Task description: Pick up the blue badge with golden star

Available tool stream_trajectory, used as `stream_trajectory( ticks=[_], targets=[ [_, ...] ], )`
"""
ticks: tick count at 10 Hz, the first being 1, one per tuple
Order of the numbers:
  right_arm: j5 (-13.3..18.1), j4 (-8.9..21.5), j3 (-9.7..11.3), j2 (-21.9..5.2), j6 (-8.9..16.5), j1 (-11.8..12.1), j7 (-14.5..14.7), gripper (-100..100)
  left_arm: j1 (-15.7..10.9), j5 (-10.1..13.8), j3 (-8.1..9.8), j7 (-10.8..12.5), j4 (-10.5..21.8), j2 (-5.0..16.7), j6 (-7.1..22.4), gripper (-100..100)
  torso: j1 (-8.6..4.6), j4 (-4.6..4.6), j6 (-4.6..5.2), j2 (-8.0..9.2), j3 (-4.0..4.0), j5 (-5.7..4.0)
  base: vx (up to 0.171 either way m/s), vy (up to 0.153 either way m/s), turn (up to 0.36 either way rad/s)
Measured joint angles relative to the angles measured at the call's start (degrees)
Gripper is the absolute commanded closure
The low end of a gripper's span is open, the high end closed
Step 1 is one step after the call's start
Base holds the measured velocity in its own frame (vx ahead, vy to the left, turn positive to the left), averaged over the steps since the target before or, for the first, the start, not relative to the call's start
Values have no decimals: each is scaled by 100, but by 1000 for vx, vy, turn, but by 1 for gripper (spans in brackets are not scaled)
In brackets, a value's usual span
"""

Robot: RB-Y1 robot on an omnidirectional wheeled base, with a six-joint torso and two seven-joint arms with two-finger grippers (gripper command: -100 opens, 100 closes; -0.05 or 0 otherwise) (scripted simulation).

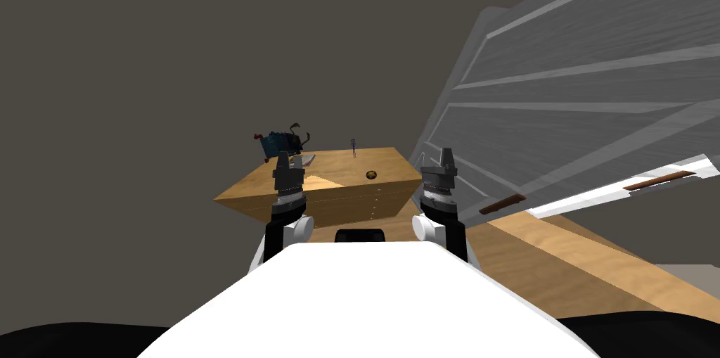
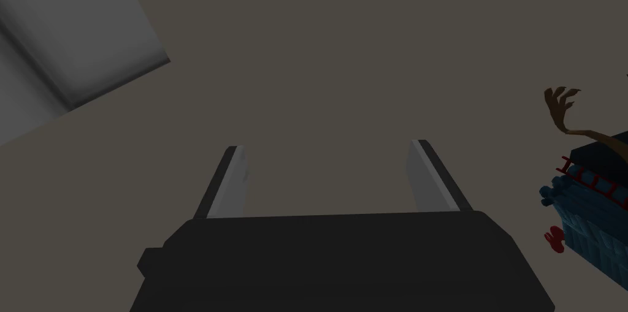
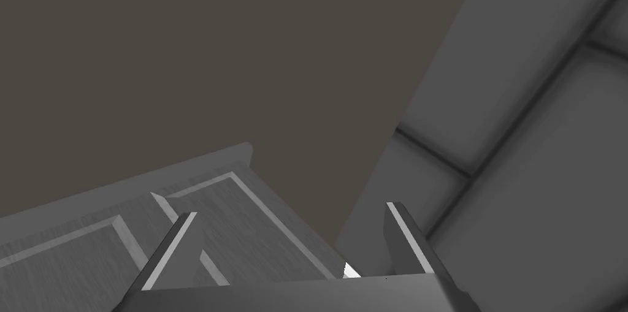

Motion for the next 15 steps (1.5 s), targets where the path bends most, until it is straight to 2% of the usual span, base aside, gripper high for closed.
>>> stream_trajectory(
  ticks=[2,4,9,13,15],
  targets=[
    [-4,73,32,-211,0,42,4,-100,0,0,0,0,0,0,0,0,5,1,0,6,3,1,-19,25,36],
    [-21,150,80,-533,30,138,3,-100,0,0,0,0,0,0,0,0,13,2,-1,10,6,3,-37,47,61],
    [-43,592,294,-1327,-8,457,32,-100,0,0,-1,0,0,-1,0,0,20,2,-1,8,5,4,-27,51,60],
    [-114,853,341,-1960,71,610,2,-100,0,0,-1,0,0,0,0,0,17,2,-1,9,5,4,-19,51,63],
    [-112,960,434,-2214,105,733,29,-100,0,0,0,0,0,0,0,0,17,3,0,11,7,4,-19,51,67]
  ],
)
